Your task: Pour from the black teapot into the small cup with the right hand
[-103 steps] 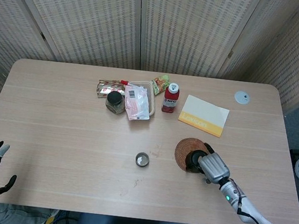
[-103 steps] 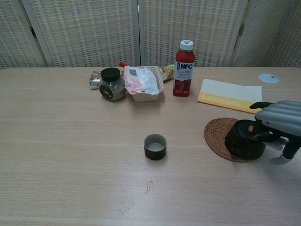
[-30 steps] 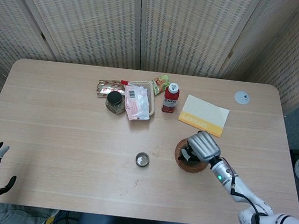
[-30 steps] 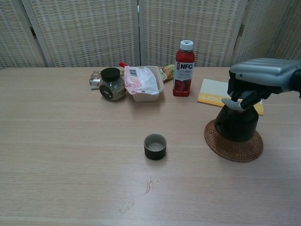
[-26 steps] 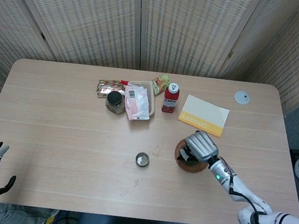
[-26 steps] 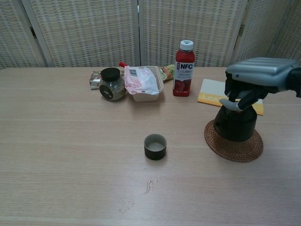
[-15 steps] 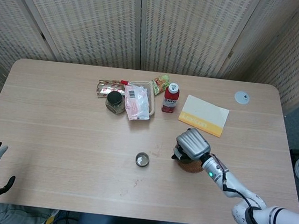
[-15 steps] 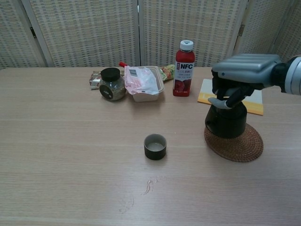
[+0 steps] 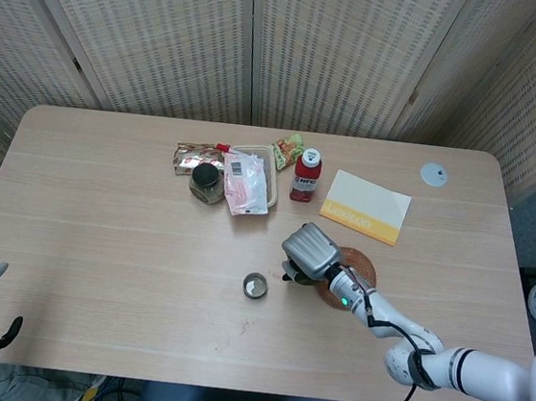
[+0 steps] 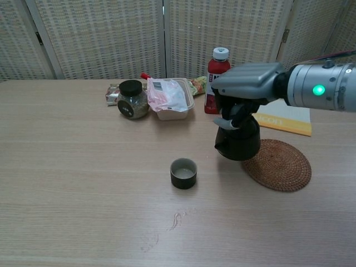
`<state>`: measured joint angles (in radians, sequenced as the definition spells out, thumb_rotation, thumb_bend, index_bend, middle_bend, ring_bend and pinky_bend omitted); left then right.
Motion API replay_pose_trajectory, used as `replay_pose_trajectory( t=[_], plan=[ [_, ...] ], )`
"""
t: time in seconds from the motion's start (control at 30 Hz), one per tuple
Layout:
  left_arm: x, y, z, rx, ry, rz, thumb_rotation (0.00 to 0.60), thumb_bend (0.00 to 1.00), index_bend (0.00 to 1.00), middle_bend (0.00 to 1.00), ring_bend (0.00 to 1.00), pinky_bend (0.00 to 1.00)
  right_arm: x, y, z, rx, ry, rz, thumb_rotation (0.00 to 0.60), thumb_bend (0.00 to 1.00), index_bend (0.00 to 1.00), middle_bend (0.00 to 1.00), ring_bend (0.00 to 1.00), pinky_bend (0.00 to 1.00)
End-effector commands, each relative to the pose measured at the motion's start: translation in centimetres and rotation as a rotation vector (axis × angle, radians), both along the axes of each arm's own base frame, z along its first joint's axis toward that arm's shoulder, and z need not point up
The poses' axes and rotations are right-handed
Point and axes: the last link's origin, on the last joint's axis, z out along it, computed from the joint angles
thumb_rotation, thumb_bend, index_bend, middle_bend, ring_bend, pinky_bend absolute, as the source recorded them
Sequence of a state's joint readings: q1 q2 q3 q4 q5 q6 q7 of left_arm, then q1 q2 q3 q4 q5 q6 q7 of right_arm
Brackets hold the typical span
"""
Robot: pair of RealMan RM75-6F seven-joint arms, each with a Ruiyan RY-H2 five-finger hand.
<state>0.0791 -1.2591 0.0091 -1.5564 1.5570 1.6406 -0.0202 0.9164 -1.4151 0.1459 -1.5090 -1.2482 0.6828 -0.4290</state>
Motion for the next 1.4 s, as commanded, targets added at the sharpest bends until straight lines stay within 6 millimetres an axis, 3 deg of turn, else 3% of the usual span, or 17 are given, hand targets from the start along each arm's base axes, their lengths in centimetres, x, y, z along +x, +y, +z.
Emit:
replay_pose_trajectory(
  t=[0.03, 0.53, 1.4],
  plan=[
    [0.0, -0.2, 0.0, 0.005, -0.001, 0.002, 0.6, 0.33, 0.0, 0.0, 0.0, 0.0, 1.1, -0.3, -0.9, 0.006, 0.021, 0.026, 0.403, 0.54, 1.0, 1.0, 0.98, 0.54],
    [-0.5, -1.2, 0.0, 0.029, -0.013, 0.024, 0.6, 0.33, 0.0, 0.0, 0.0, 0.0, 5.2, -0.9, -3.4, -0.002, 0.133, 0.165, 0.406, 0.54, 1.0, 1.0, 0.98, 0.54],
    [-1.2, -2.0, -0.3, 0.048, -0.027, 0.046, 0.6, 0.33, 0.0, 0.0, 0.0, 0.0, 7.9, 0.3, -5.7, -0.029, 0.294, 0.336, 0.405, 0.54, 1.0, 1.0, 0.98, 0.56]
  ],
)
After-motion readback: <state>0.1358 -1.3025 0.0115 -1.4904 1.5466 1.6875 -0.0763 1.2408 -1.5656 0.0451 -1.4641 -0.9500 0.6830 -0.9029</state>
